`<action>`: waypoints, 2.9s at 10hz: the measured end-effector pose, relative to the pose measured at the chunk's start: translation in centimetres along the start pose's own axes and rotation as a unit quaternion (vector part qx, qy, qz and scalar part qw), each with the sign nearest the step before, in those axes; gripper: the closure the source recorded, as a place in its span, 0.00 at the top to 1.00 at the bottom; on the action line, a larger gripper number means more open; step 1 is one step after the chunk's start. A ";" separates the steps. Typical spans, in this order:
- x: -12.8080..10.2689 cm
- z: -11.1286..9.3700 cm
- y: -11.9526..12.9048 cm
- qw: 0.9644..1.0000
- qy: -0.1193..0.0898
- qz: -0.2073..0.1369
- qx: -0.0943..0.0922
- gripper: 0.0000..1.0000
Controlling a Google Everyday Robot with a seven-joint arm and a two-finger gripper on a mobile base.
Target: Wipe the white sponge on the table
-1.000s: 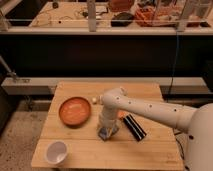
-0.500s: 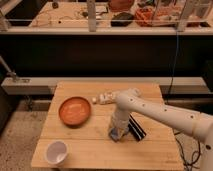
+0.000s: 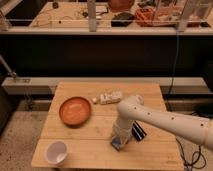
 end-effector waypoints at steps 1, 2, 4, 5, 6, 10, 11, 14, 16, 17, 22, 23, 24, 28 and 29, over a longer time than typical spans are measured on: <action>-0.9 0.1 0.3 1.000 -0.001 -0.006 0.000 0.00; -2.2 0.4 0.2 1.000 -0.005 -0.024 -0.001 0.00; -3.8 0.9 -1.1 0.999 -0.006 -0.052 -0.002 0.00; -4.8 1.3 -2.0 0.998 -0.007 -0.069 -0.006 0.00; -6.7 2.0 -3.5 0.995 -0.008 -0.100 -0.014 0.00; -12.2 3.7 -8.0 0.978 -0.010 -0.207 -0.034 0.00; -12.4 3.8 -8.6 0.976 -0.010 -0.217 -0.033 0.00; -11.0 4.0 -12.4 0.970 -0.010 -0.241 -0.020 0.00; -9.6 4.6 -15.7 0.967 -0.013 -0.255 -0.015 0.00; -8.8 4.9 -16.8 0.967 -0.013 -0.255 -0.011 0.00; -0.9 2.2 -15.6 0.983 0.003 -0.181 0.019 0.00; 0.9 1.5 -14.7 0.986 0.007 -0.164 0.025 0.00; 2.4 1.0 -13.6 0.988 0.009 -0.149 0.028 0.00; 5.8 -0.2 -7.6 0.995 0.012 -0.093 0.031 0.00; 5.1 -0.7 -6.2 0.995 0.018 -0.089 0.034 0.00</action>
